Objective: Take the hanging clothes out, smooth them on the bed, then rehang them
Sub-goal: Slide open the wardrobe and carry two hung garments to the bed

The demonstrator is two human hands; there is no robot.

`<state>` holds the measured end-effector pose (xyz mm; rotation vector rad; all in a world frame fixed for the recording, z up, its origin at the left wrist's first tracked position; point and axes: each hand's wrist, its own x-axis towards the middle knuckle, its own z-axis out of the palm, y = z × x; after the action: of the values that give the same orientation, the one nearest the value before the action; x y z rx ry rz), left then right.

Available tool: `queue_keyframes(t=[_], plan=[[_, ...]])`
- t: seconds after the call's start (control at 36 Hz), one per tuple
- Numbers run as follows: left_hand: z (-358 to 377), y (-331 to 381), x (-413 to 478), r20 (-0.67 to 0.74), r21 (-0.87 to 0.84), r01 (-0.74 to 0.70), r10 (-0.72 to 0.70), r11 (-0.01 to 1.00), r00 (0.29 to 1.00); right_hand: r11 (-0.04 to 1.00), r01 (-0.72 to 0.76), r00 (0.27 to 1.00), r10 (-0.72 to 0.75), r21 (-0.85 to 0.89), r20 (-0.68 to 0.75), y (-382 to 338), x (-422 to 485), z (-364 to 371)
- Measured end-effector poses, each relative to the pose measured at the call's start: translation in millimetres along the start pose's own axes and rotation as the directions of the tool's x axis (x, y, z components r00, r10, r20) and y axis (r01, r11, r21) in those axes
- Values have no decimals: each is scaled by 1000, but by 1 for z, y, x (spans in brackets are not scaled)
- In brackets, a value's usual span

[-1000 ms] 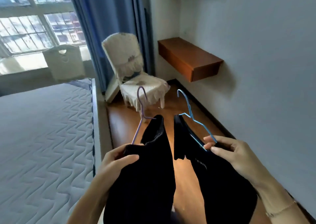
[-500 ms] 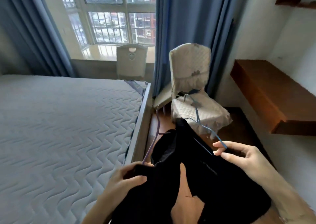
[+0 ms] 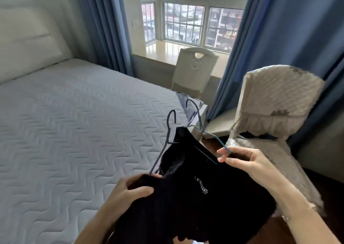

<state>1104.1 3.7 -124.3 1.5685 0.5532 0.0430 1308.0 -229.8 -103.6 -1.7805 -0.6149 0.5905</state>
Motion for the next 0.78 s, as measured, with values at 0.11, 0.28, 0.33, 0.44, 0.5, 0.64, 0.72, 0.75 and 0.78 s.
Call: queue_keyframes(t=[0.11, 0.28, 0.33, 0.44, 0.5, 0.64, 0.72, 0.75, 0.78], plan=[[11, 34, 65, -25, -59, 20, -22, 998, 999, 1000, 7, 994, -6, -17, 105, -12, 80, -47], [5, 58, 153, -76, -134, 67, -78, 989, 994, 1000, 1, 979, 5, -30, 205, -11, 186, -96], [-6, 61, 179, -90, -111, 72, -82, 991, 993, 999, -2, 967, 12, -42, 253, -9, 222, -105], [-49, 56, 220, -163, -30, 95, -99, 995, 982, 997, 24, 937, 2, -69, 350, -9, 294, -111], [-80, 51, 238, -219, -16, 111, -112, 994, 969, 993, 50, 906, 1, -108, 424, -11, 333, -110], [-159, 43, 284, -242, 81, 222, -197, 972, 950, 972, 120, 811, 21, -202, 584, -26, 446, -93], [-193, 38, 319, -282, 122, 307, -263, 944, 922, 944, 179, 745, 55, -279, 665, -37, 518, -69], [-203, 34, 332, -299, 146, 335, -281, 931, 912, 927, 206, 723, 71, -314, 687, -40, 542, -60], [-214, 28, 344, -321, 176, 352, -284, 919, 903, 904, 240, 709, 86, -354, 700, -42, 566, -51]])
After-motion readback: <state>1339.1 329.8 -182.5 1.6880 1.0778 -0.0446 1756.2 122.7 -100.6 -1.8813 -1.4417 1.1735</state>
